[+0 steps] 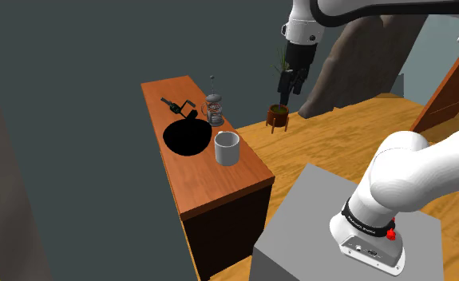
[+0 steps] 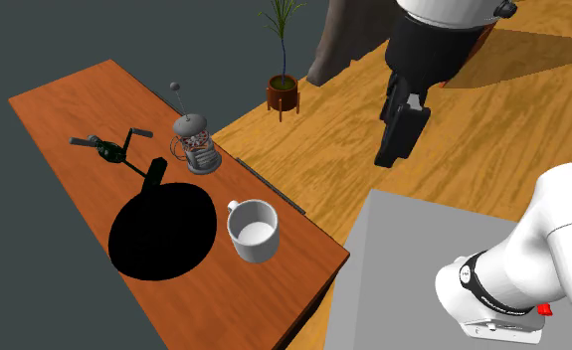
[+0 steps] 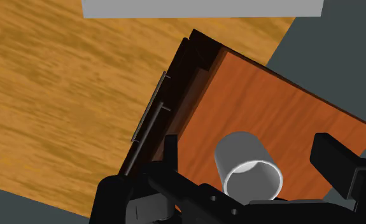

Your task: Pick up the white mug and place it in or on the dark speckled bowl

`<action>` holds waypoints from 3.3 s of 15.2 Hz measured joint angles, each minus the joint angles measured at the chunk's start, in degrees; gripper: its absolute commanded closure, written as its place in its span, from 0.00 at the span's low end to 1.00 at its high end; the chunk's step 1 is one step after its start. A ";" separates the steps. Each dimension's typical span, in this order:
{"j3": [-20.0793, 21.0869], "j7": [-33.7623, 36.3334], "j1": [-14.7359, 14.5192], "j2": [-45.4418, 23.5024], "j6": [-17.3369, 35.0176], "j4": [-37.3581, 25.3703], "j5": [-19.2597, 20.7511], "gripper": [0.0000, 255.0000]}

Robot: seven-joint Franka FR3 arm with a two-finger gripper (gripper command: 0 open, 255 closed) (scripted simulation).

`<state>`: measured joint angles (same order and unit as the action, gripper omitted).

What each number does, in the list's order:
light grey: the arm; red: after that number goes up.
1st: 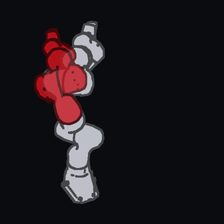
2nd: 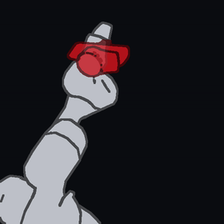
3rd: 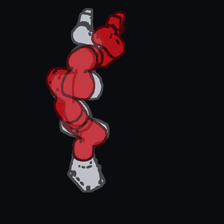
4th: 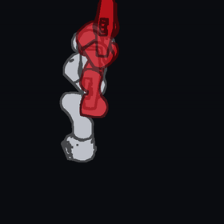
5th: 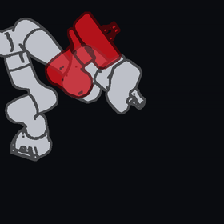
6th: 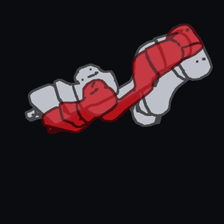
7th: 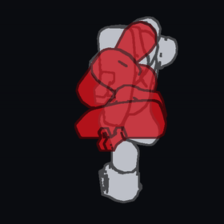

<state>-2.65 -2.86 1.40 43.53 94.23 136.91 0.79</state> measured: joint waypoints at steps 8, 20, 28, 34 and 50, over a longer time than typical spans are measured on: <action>3.63 4.48 -1.40 -10.95 8.33 -0.90 -1.73 0.00; 9.97 14.04 -3.54 -35.74 20.51 -10.12 -1.76 0.00; 11.52 18.01 -4.68 -46.42 25.93 -13.90 -0.31 0.00; 11.45 18.11 -4.65 -47.88 29.28 -12.01 -0.01 0.00; 11.45 18.13 -4.65 -47.71 29.01 -12.13 -0.04 1.00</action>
<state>8.80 15.27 -3.26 -4.18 123.23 124.78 0.76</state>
